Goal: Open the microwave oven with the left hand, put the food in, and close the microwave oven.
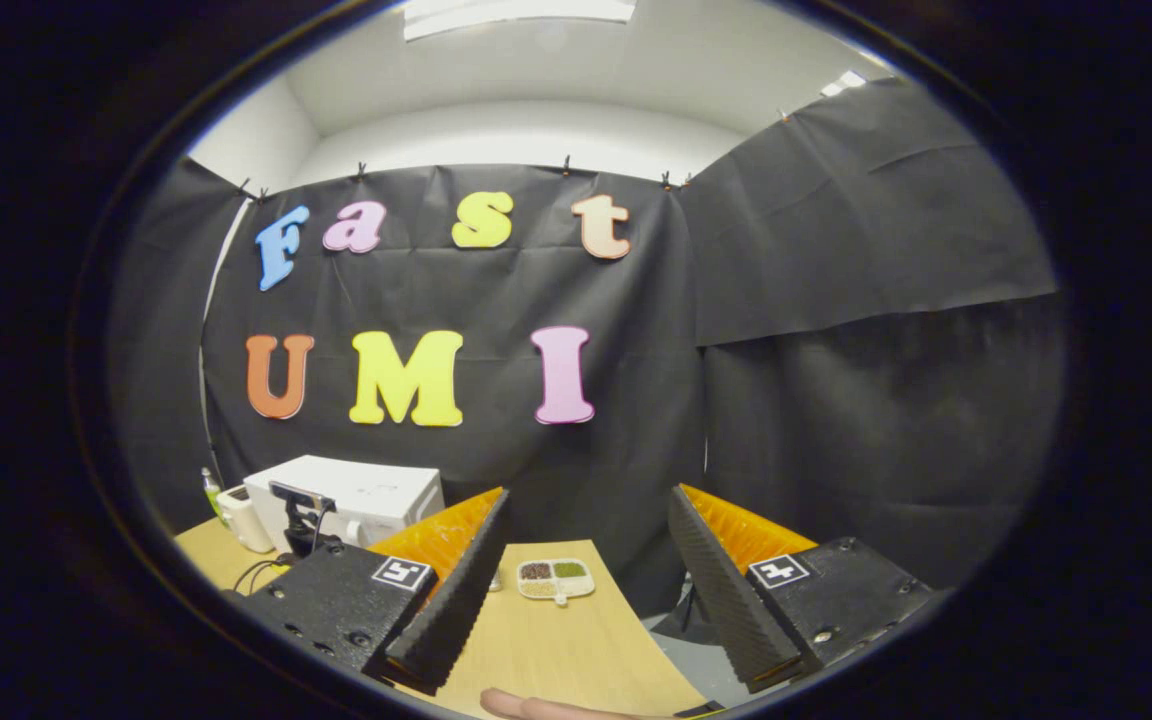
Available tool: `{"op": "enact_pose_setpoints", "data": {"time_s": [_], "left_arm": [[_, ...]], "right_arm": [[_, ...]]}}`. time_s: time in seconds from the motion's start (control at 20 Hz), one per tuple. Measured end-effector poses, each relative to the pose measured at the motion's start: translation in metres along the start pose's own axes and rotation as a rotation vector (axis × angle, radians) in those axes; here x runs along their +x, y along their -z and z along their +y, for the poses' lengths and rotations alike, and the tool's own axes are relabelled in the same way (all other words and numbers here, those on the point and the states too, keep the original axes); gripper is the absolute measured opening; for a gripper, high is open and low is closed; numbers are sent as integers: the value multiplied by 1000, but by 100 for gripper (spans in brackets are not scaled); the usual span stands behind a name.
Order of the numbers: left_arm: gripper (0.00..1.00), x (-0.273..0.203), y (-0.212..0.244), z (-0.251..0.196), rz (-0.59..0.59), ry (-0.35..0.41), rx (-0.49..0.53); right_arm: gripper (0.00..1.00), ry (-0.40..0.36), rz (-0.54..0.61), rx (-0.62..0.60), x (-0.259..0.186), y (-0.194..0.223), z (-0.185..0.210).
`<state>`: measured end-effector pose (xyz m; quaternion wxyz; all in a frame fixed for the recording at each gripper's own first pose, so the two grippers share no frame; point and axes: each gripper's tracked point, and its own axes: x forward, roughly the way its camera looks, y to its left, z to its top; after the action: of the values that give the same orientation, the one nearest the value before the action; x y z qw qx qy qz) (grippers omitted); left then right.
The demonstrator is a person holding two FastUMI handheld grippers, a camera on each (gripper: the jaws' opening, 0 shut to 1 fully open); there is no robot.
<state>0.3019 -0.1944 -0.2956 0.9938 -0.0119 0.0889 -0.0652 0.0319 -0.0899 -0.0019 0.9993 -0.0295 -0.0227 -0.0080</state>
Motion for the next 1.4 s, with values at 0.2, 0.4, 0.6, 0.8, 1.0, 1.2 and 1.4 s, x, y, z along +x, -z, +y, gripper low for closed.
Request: {"op": "enact_pose_setpoints", "data": {"time_s": [0.2,0.4,0.6,0.8,1.0,1.2,1.4], "left_arm": [[94,12,6,0,-6,1,15],[81,14,3,-2,-42,-8,18],[28,12,6,2,-19,-17,9],[14,11,11,1,12,6,-20],[6,8,12,3,27,9,-9],[6,-12,13,5,14,2,-24],[5,-49,22,13,-10,48,-44]], "right_arm": [[100,-2,-6,-13,-4,2,-3],[100,-3,5,-7,-5,8,-4],[100,-9,28,-12,-9,18,-1],[100,-7,39,-9,-14,21,-3],[100,-2,42,-6,-18,25,-4],[100,-17,67,-24,-20,37,2],[100,-24,76,-4,-23,39,7]]}}
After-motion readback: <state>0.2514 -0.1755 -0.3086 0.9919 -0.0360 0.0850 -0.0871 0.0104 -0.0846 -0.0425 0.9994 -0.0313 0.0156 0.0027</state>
